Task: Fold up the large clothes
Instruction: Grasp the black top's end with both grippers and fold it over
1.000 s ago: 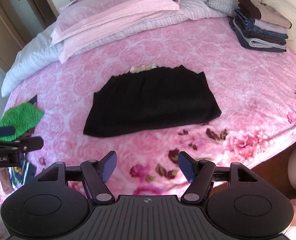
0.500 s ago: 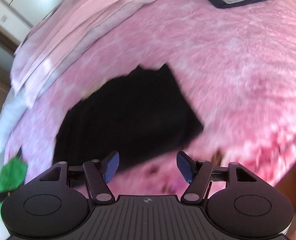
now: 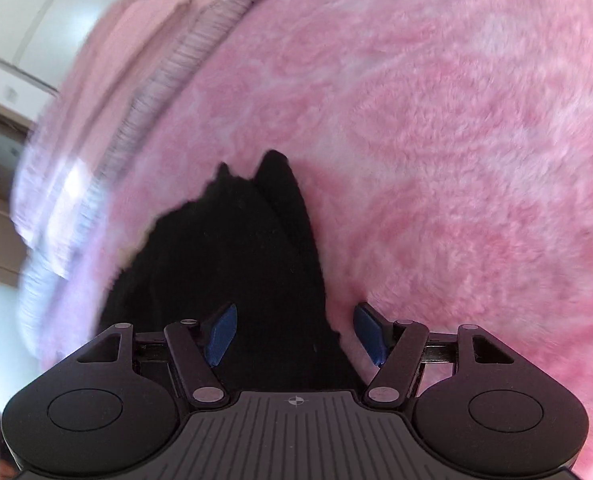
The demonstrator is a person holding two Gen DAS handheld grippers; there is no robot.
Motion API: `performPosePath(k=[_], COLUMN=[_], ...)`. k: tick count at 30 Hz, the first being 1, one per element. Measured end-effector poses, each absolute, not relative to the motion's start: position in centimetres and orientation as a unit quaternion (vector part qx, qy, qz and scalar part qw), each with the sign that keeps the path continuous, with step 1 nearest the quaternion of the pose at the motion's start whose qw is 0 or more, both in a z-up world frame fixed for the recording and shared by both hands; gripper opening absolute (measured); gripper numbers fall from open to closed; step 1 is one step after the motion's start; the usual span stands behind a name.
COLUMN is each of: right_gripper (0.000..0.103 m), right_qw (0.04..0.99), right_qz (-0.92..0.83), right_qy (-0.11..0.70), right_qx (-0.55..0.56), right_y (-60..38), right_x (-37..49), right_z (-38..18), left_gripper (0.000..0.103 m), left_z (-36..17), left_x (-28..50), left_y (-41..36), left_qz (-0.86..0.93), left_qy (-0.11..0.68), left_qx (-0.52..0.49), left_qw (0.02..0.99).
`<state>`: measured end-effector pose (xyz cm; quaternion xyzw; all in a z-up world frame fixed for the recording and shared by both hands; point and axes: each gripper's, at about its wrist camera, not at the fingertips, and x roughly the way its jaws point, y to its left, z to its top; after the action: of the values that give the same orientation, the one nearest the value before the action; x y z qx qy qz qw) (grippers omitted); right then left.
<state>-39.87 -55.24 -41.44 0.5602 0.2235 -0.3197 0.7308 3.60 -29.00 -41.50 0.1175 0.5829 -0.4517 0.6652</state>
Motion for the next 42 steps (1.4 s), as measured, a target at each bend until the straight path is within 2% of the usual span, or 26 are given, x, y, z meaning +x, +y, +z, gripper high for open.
performPosePath(k=[7,8,9,12,16,18,19,21,26,28,31,34,35,36,37,39,42], right_gripper=[0.062,0.059,0.048,0.026,0.016,0.015,0.014,0.014,0.014,0.014,0.016,0.026,0.033,0.034,0.037,0.048,0.048], right_qw=[0.737,0.734,0.733,0.725,0.693,0.674,0.669,0.676,0.726,0.749,0.769,0.769,0.759,0.758,0.766,0.783,0.804], right_qz=[-0.261,-0.259,-0.264,-0.293,-0.380,-0.436,-0.461,-0.493,-0.461,-0.426,-0.364,-0.286,-0.269,-0.273,-0.270,-0.248,-0.242], right_qy=[0.252,0.253,0.262,0.294,0.351,0.401,0.426,0.470,0.509,0.507,0.519,0.567,0.588,0.587,0.578,0.569,0.539], right_qx=[0.571,0.574,0.570,0.550,0.503,0.441,0.398,0.283,0.038,-0.017,-0.083,-0.077,-0.073,-0.081,-0.086,-0.042,0.064], right_y=[-56.5,-56.5,-56.6,-56.4,-55.1,-53.8,-52.9,-50.2,-40.1,-35.8,-30.0,-26.9,-26.4,-25.8,-25.5,-25.9,-27.6], right_x=[-39.1,-38.7,-38.3,-37.2,-33.7,-30.3,-28.3,-23.5,-11.4,-7.7,-3.4,-1.2,-1.0,-1.2,-1.6,-2.6,-5.0], right_z=[-42.3,-42.5,-42.5,-42.0,-39.3,-37.1,-35.8,-32.7,-27.5,-27.9,-31.7,-37.4,-38.7,-39.1,-38.6,-36.6,-32.5], left_gripper=[0.067,0.067,0.068,0.069,0.069,0.062,0.058,0.045,0.045,0.045,0.045,0.045,0.045,0.045,0.045,0.045,0.045], left_z=[-43.6,-43.7,-43.8,-44.2,-44.4,-44.2,-44.0,-43.3,-40.9,-40.2,-40.2,-40.6,-40.7,-40.7,-40.7,-40.6,-40.3], left_x=[6.0,6.2,6.4,7.1,8.0,8.5,8.9,10.0,12.5,13.1,14.2,15.0,15.1,15.1,15.1,14.9,14.2], left_y=[-28.8,-28.9,-29.1,-29.1,-29.4,-29.4,-29.2,-28.3,-24.5,-23.0,-20.9,-19.3,-18.9,-18.7,-18.5,-18.4,-19.1], left_qz=[-0.462,-0.465,-0.467,-0.475,-0.481,-0.479,-0.476,-0.468,-0.458,-0.454,-0.438,-0.425,-0.424,-0.424,-0.424,-0.431,-0.450], left_qy=[0.615,0.617,0.619,0.627,0.641,0.649,0.652,0.654,0.630,0.617,0.620,0.630,0.630,0.631,0.633,0.634,0.636], left_qx=[0.060,0.057,0.055,0.046,0.038,0.036,0.032,0.021,0.012,0.028,0.025,0.011,0.009,0.007,0.006,0.007,0.000], left_qw=[0.636,0.632,0.628,0.615,0.597,0.590,0.589,0.594,0.627,0.642,0.650,0.650,0.650,0.650,0.648,0.642,0.627])
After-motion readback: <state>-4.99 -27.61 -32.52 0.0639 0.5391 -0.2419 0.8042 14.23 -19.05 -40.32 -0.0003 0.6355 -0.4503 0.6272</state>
